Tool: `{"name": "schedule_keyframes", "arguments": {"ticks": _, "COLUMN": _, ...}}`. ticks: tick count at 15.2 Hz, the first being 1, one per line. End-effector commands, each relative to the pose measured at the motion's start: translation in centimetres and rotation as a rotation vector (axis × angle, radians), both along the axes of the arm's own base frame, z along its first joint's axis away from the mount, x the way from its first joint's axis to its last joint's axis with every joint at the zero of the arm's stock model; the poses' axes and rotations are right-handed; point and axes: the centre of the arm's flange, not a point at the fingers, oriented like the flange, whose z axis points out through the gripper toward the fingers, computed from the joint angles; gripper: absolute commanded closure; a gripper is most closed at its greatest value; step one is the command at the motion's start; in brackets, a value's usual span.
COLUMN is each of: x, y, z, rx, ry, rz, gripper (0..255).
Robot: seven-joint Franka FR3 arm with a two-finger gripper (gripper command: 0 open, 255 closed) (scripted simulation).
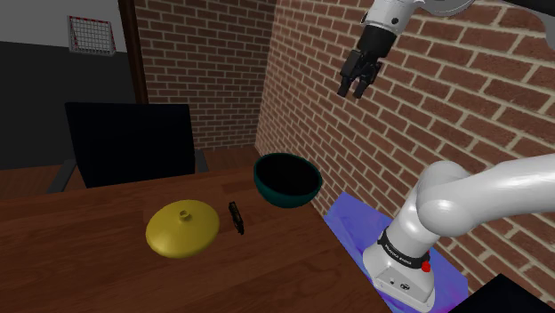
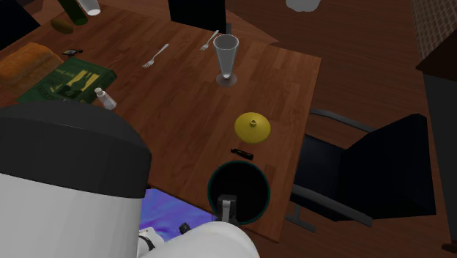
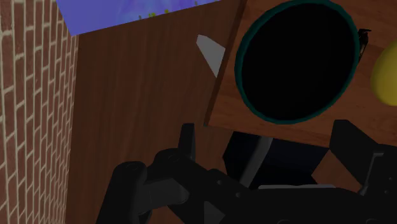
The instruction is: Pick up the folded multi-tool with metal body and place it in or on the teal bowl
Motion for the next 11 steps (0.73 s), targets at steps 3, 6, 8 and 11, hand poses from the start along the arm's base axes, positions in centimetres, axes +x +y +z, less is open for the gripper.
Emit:
{"name": "schedule_keyframes", "arguments": {"ticks": 3, "x": 0.5, "y": 2.3, "z": -1.5, "rx": -0.008, "ry": 0.011, "rz": -0.027, "gripper": 0}}
{"name": "schedule_keyframes", "arguments": {"ticks": 6, "x": 1.2, "y": 5.6, "z": -3.8, "rx": -0.019, "ry": 0.029, "rz": -0.067, "gripper": 0}}
{"name": "schedule_keyframes", "arguments": {"ticks": 8, "x": 1.8, "y": 7.8, "z": -5.3, "rx": -0.027, "ry": 0.04, "rz": -0.093, "gripper": 0}}
{"name": "schedule_keyframes", "arguments": {"ticks": 11, "x": 2.7, "y": 11.1, "z": -7.7, "rx": -0.038, "ry": 0.057, "rz": -0.133, "gripper": 0}}
